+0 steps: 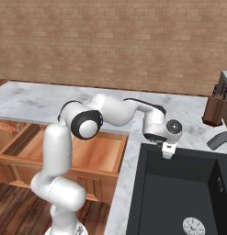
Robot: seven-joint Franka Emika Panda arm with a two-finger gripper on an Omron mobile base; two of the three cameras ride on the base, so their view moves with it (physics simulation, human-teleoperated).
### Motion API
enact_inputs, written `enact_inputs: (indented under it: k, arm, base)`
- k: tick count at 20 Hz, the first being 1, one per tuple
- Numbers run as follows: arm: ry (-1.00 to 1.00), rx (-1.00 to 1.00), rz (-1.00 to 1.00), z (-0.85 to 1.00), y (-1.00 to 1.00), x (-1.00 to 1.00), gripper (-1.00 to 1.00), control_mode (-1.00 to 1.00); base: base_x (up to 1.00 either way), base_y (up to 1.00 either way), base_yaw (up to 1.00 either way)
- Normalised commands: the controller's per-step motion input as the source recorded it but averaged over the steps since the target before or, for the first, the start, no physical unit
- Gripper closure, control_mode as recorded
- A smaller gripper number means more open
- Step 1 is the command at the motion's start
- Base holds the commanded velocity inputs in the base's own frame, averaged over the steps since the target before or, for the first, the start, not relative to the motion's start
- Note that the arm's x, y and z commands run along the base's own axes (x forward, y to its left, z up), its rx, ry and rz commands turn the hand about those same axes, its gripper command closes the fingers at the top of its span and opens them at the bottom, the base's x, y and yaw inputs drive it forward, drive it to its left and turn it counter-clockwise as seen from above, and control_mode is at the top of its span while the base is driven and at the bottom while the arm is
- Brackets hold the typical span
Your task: Restock the sink supplies by placing the sponge and soap dispenser on the counter and next to the sink. Make sure the soap dispenser is upright.
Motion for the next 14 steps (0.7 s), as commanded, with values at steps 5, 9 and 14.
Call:
enact_inputs:
  k: [5,9,14]
  arm:
    - [0.0,0.0,0.0,-0.14,-0.03,0.3,1.0,-1.0]
    - [0.0,0.0,0.0,-0.21,0.0,0.36,1.0,-1.0]
    - [0.0,0.0,-0.02,-0.11,-0.14,0.19,1.0,-1.0]
  base:
    - [0.0,0.0,0.0]
    - [0.0,0.0,0.0]
    - [0.0,0.0,0.0]
